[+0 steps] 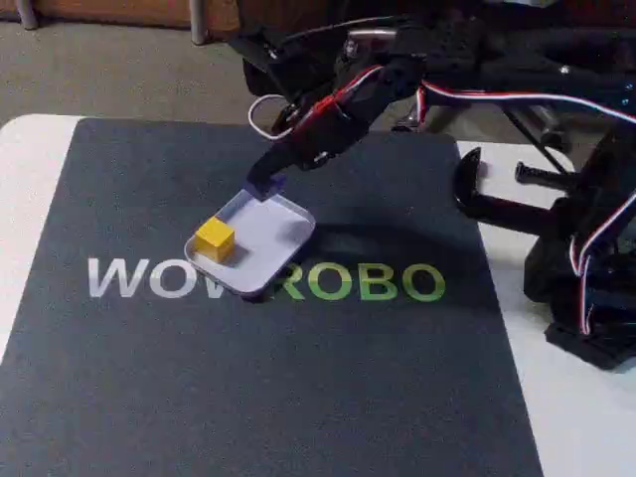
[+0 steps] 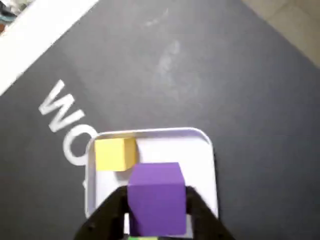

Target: Move blocks one by one until all three blocks are in the tray.

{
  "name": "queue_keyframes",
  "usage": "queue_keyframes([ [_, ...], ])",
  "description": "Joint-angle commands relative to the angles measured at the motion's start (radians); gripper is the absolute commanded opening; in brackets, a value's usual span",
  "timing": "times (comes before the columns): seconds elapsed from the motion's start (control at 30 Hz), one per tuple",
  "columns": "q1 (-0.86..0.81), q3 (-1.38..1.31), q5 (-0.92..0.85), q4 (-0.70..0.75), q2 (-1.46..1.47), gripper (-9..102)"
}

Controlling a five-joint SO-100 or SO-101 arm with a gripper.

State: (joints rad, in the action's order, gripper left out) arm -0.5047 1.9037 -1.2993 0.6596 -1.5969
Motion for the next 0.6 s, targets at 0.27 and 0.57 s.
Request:
queue_keyframes([
  [0.27, -0.005, -0.055, -0.026, -0.015, -0.021, 13],
  [0.57, 0.002, -0.057, -0.052, -0.009, -0.071, 20],
])
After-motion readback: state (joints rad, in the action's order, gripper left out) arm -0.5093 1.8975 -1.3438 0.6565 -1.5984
